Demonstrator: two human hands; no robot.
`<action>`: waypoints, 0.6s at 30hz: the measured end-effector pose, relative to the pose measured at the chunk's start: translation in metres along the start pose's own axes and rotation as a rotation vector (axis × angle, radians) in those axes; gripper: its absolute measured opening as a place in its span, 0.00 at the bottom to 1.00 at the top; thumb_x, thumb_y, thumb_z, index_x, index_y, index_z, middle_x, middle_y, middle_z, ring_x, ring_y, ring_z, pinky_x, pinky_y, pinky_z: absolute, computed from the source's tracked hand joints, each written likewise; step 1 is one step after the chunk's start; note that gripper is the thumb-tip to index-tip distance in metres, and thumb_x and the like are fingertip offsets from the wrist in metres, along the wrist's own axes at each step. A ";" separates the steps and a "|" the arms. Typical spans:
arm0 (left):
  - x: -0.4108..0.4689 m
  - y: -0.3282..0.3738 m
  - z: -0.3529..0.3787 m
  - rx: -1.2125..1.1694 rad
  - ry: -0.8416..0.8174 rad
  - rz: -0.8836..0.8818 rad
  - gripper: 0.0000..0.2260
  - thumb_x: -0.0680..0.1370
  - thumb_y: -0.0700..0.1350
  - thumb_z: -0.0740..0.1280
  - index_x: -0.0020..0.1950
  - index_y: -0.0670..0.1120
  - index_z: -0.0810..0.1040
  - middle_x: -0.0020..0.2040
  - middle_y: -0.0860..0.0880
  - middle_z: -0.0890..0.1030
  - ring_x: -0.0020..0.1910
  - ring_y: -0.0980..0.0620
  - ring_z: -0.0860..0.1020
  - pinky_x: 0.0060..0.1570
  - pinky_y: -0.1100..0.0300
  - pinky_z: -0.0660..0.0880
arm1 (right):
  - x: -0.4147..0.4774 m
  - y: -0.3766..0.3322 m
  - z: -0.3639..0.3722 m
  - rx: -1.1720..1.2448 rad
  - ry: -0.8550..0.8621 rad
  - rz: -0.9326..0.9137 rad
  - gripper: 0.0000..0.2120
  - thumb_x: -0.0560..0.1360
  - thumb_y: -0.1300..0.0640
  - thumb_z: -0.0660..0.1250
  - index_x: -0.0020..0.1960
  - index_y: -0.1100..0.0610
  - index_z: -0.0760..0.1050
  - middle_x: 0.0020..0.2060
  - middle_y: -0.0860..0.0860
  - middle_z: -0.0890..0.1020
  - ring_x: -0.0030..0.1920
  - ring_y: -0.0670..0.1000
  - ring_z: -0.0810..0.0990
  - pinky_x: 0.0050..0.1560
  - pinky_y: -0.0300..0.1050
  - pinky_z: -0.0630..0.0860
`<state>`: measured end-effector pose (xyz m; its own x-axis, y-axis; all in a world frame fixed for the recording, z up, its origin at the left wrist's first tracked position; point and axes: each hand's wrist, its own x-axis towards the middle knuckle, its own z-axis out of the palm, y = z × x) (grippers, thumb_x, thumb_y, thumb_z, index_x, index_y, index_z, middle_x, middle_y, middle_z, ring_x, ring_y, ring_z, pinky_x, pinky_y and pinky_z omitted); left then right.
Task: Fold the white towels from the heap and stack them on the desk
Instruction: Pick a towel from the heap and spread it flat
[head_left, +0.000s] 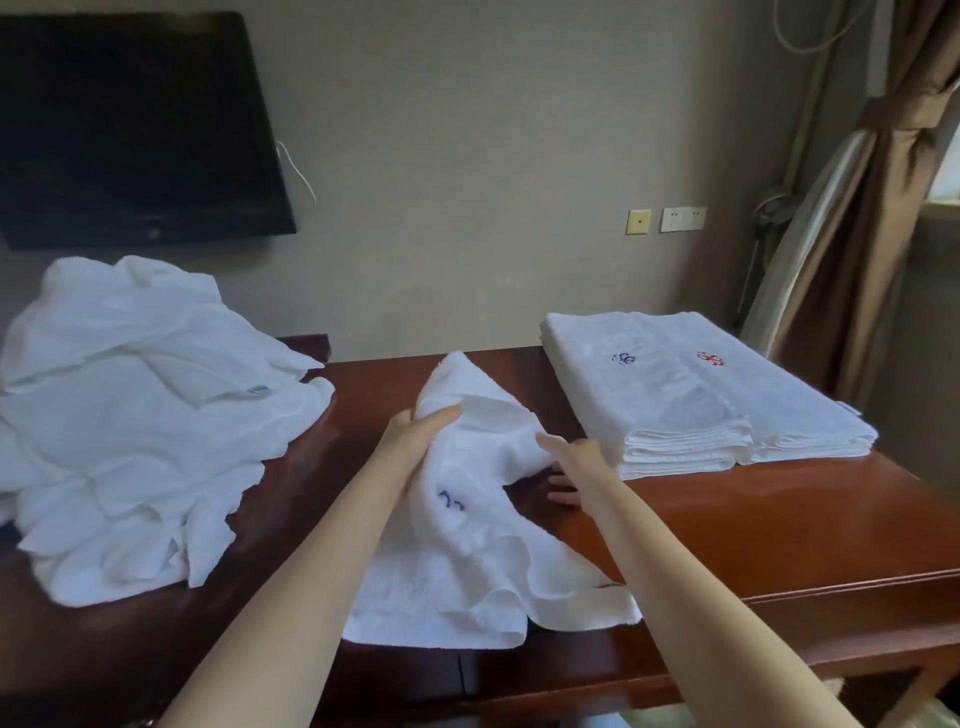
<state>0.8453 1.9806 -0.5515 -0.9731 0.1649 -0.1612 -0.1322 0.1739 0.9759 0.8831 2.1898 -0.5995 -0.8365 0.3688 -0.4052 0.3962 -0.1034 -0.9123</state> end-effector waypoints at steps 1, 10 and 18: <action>0.001 0.000 -0.003 0.017 -0.004 0.011 0.28 0.66 0.61 0.74 0.59 0.47 0.77 0.49 0.47 0.84 0.46 0.48 0.83 0.49 0.54 0.79 | -0.002 -0.004 0.008 0.086 -0.111 0.042 0.39 0.70 0.44 0.74 0.72 0.56 0.60 0.60 0.59 0.75 0.53 0.57 0.79 0.42 0.49 0.80; -0.015 0.015 -0.013 0.101 -0.024 0.155 0.28 0.64 0.66 0.71 0.57 0.51 0.77 0.49 0.53 0.82 0.48 0.56 0.81 0.45 0.61 0.76 | -0.009 -0.025 0.068 0.449 -0.075 -0.092 0.10 0.74 0.65 0.65 0.54 0.57 0.76 0.34 0.53 0.73 0.34 0.51 0.71 0.36 0.45 0.70; -0.014 0.016 -0.019 0.849 0.290 0.162 0.48 0.68 0.53 0.74 0.78 0.48 0.45 0.77 0.46 0.52 0.75 0.45 0.54 0.68 0.46 0.62 | -0.045 -0.085 0.029 0.330 -0.158 -0.514 0.23 0.67 0.65 0.63 0.57 0.45 0.72 0.47 0.47 0.74 0.42 0.49 0.75 0.35 0.41 0.69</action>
<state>0.8533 1.9624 -0.5308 -0.9921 0.0194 0.1237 0.0824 0.8451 0.5282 0.8757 2.1549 -0.5050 -0.9448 0.3089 0.1089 -0.1876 -0.2379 -0.9530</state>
